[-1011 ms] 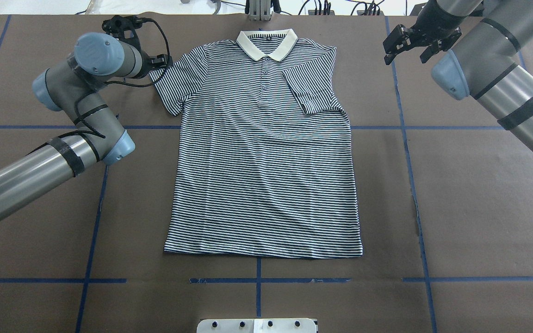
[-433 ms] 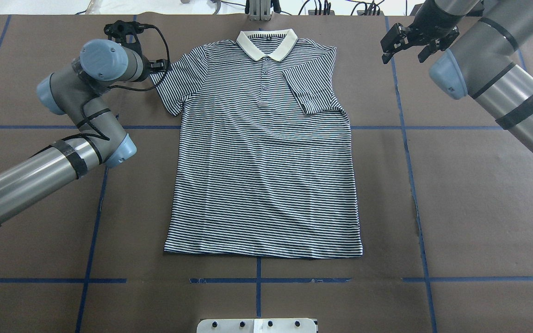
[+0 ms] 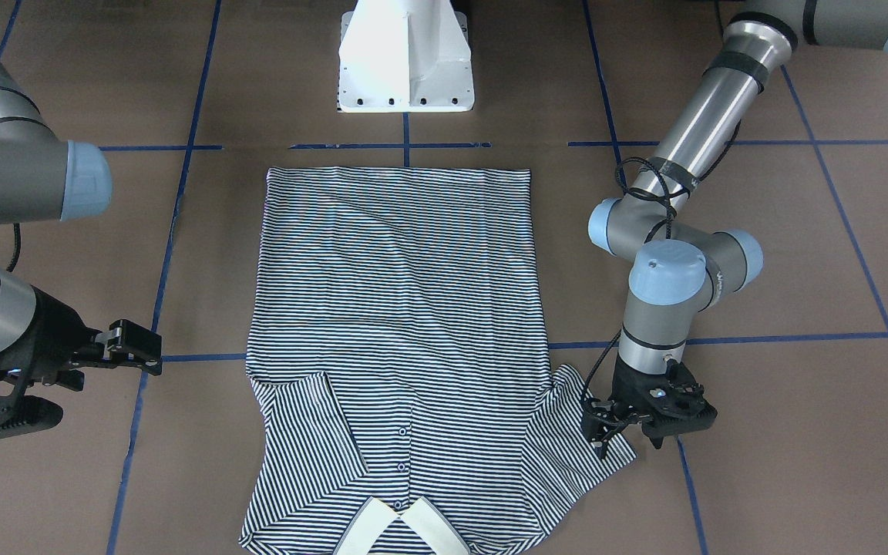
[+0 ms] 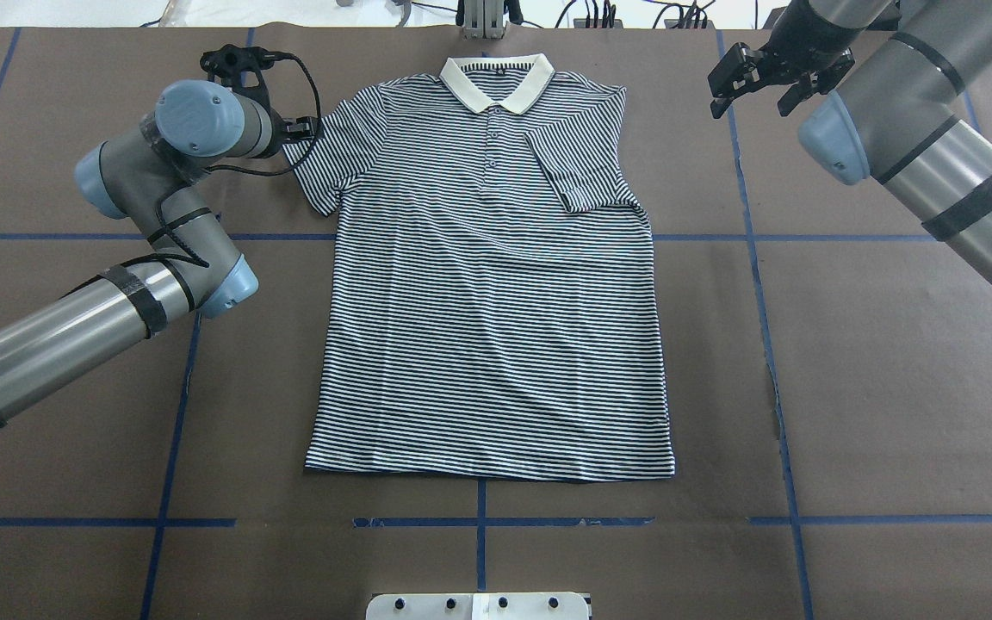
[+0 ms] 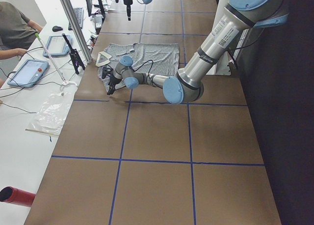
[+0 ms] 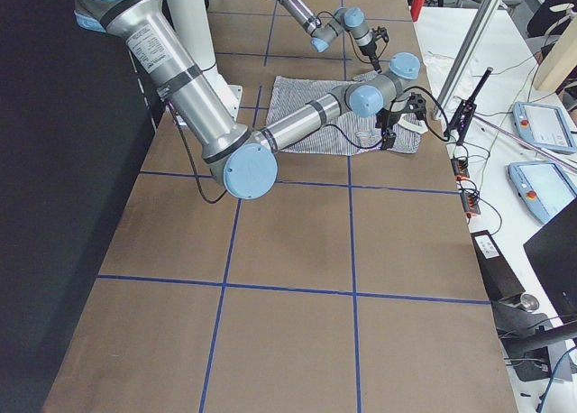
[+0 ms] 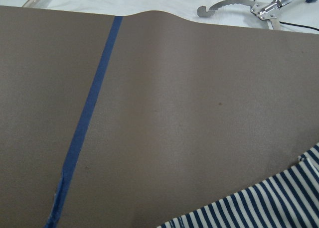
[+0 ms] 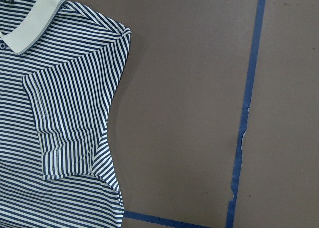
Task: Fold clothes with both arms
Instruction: 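Raise the right gripper away while the left arm moves toward the other sleeve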
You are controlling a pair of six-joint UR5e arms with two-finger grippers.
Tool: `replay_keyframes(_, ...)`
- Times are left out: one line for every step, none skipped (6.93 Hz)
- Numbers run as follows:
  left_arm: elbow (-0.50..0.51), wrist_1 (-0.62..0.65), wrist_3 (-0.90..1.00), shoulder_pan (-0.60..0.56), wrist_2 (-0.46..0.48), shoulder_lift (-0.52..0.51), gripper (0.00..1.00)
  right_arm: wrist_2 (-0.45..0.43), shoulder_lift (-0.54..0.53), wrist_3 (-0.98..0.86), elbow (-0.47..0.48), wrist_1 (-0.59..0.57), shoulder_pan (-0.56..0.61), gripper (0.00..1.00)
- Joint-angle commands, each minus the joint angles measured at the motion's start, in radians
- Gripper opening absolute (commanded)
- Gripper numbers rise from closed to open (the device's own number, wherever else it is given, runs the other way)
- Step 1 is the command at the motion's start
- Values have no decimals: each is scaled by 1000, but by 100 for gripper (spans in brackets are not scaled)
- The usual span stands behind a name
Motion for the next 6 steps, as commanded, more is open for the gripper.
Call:
replay_keyframes(3,-1,0,4,0,0,85,0,-1,0,0,0,0,100)
replay_keyframes(8,-1,0,4,0,-2,77,0,-1,0,-2,-2,0,100)
replay_keyframes(9,-1,0,4,-2,-5,62,0,-1,0,-2,-2,0,100)
replay_keyframes(11,-1,0,4,-3,-7,46,0,-1,0,-2,-2,0,100)
replay_keyframes(9,-1,0,4,-5,-10,25,0,-1,0,-2,-2,0,100)
replay_keyframes(9,1,0,4,-9,-17,6,0,-1,-2,-2,-2,0,100)
